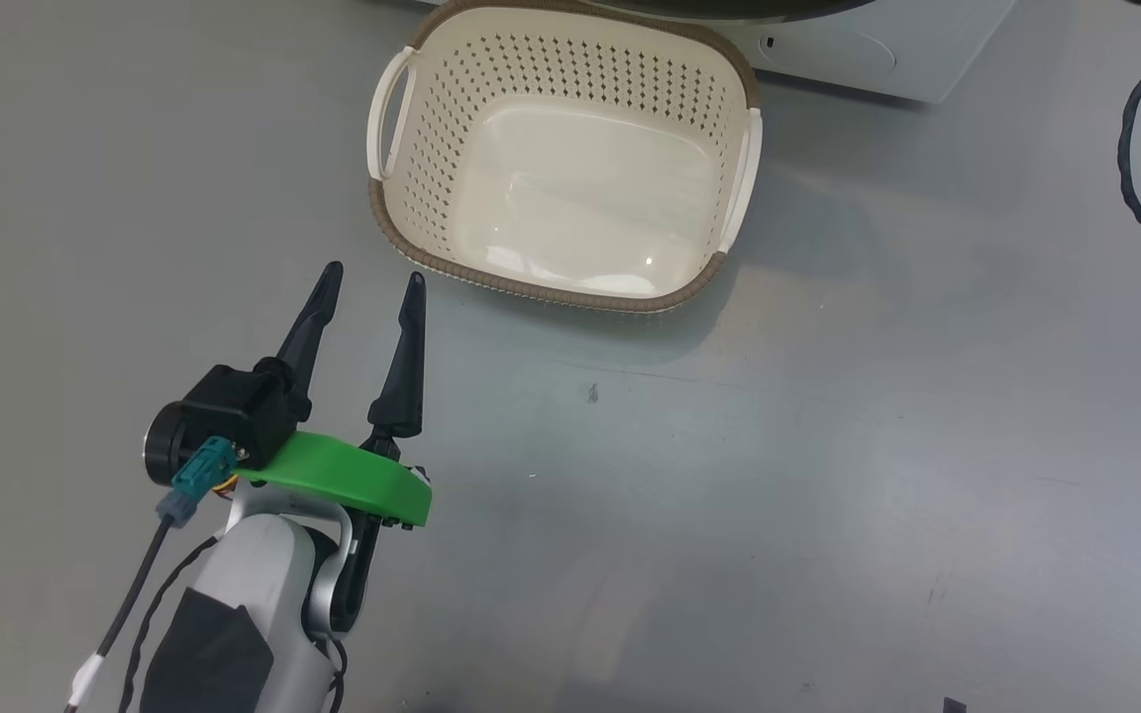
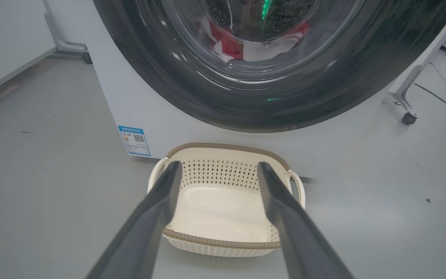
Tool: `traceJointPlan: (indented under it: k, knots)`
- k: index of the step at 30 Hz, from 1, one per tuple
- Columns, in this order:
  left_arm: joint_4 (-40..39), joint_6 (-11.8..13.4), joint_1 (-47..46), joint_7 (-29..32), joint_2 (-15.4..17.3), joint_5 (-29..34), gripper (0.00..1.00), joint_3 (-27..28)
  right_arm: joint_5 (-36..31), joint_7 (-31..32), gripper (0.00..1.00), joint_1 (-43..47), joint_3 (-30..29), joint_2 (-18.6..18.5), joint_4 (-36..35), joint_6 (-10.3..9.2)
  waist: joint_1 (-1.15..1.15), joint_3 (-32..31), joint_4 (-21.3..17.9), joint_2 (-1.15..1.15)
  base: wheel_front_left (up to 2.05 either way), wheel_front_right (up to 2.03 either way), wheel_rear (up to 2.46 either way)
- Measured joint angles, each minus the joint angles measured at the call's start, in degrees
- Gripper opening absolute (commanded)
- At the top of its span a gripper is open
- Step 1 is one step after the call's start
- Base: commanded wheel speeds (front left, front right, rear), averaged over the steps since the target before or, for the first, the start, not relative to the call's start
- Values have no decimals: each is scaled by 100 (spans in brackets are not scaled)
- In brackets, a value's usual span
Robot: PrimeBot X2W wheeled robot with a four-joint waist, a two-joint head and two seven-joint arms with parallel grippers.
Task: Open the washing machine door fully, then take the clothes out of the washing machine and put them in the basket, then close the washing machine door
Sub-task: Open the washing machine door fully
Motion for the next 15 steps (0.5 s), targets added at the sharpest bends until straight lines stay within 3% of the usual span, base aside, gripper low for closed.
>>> traceJointPlan:
  k: [15]
  knots:
    - [70, 45, 52, 0, 1, 266, 100, 58, 404, 224, 0, 487, 121, 38, 308, 79, 0, -359, -111, 0, 0, 0, 0]
